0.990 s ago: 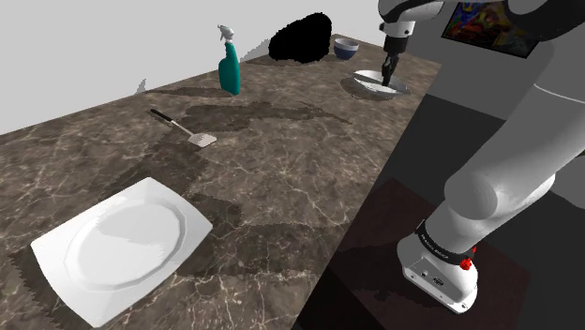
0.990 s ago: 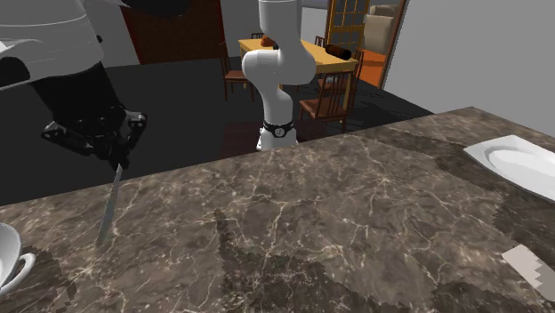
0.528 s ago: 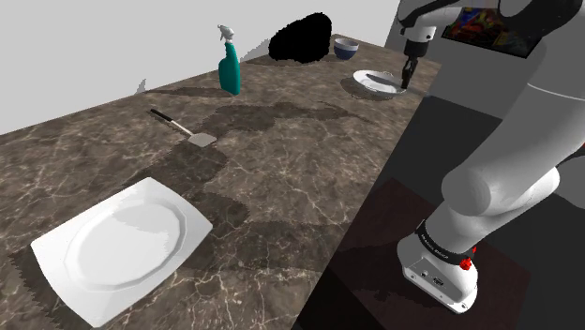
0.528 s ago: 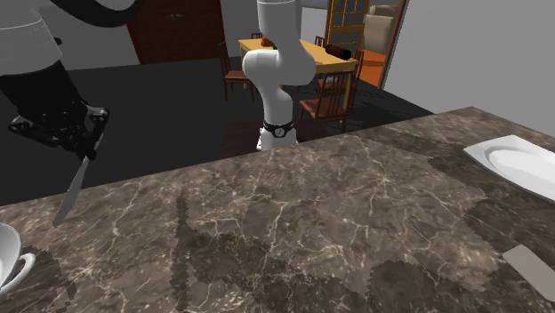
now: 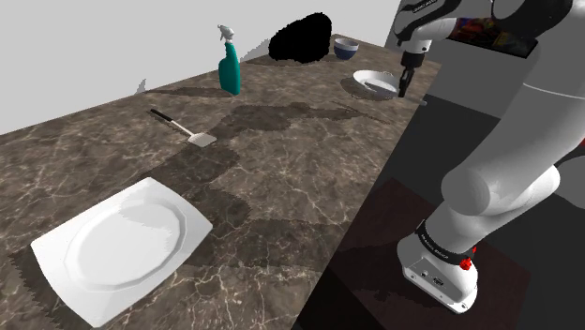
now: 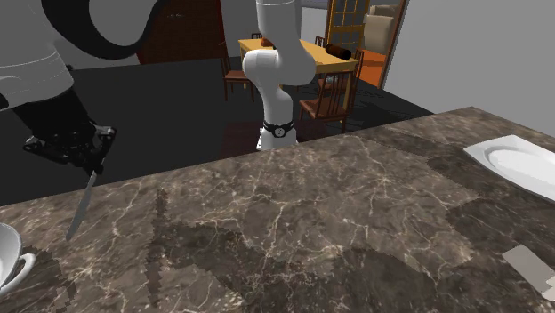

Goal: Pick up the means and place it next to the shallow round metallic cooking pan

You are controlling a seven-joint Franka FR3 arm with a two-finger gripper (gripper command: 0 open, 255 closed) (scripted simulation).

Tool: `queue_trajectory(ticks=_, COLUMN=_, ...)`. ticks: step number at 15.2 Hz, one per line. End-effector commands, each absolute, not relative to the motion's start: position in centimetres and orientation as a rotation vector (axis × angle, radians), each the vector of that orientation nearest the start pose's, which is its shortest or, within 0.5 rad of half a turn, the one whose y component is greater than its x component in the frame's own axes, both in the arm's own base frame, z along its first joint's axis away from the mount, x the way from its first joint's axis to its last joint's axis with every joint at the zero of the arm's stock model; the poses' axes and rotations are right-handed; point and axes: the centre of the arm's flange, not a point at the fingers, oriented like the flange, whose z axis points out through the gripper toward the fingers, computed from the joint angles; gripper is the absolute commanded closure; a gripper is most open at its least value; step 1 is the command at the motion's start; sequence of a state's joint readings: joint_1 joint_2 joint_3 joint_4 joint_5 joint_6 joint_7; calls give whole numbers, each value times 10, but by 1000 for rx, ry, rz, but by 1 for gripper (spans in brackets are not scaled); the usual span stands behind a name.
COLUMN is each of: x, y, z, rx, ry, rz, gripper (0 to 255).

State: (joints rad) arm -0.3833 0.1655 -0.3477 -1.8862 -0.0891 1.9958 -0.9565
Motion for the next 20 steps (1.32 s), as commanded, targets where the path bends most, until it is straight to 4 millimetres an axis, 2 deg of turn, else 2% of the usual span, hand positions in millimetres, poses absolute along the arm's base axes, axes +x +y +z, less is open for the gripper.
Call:
queue_trajectory(ticks=1, x=443, y=-395, z=411, rx=-3162, ry=-425, rz=212, gripper=255)
queue_trajectory(ticks=10, x=443, y=-395, z=362, rx=-3162, ry=-425, rz=212, gripper=255)
queue_trajectory(ticks=18, x=443, y=-395, z=362, rx=-3162, ry=-425, rz=212, gripper=255)
queue_trajectory(ticks=19, x=443, y=-395, z=362, rx=-3162, ry=-425, rz=212, gripper=0)
queue_trajectory(ticks=20, x=443, y=-395, z=362, rx=-3162, ry=-425, rz=212, gripper=0)
